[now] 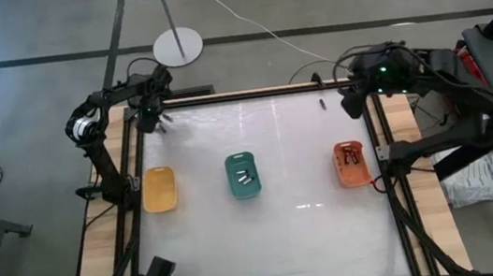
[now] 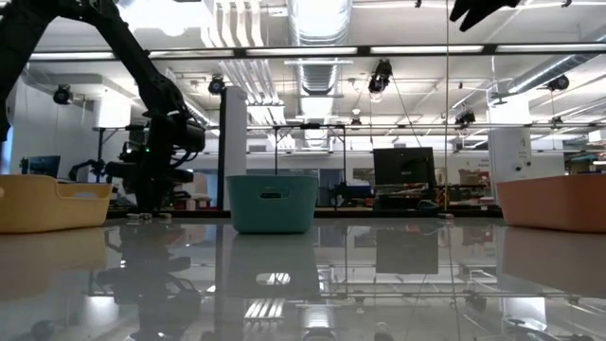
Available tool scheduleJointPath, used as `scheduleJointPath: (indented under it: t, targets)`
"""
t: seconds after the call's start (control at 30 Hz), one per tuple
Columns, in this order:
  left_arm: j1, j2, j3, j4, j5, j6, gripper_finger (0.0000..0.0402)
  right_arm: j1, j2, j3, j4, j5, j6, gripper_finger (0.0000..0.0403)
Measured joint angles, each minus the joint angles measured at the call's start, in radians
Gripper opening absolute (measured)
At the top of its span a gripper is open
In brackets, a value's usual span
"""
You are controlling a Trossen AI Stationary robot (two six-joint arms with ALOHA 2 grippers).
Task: Sort batteries
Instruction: Put the silver battery into the green bin
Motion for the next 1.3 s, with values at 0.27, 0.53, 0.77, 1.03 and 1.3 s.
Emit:
scheduleJointPath:
  t: [0.27, 0.53, 0.77, 1.03, 1.3]
  targets:
    - [0.003, 0.0, -0.006, 0.005, 0.007, -0.027, 0.0073, 0.0, -0.06, 0.0, -0.008, 0.0, 0.086, 0.0248]
    - [0.014, 0.028, 0.02, -0.025, 0.0, -0.057, 0.0073, 0.0, -0.063, 0.0, -0.009, 0.0, 0.091, 0.0255]
    - [0.018, 0.11, 0.095, -0.121, 0.026, -0.06, 0.0073, 0.0, -0.061, 0.0, -0.009, 0.0, 0.091, 0.0241]
    - [0.026, 0.128, 0.112, -0.14, 0.046, -0.091, 0.0073, 0.0, -0.061, 0.0, -0.009, 0.001, 0.092, 0.0231]
    - [0.036, 0.128, 0.111, -0.129, 0.054, -0.139, 0.0073, 0.0, -0.061, 0.0, -0.009, 0.001, 0.09, 0.0245]
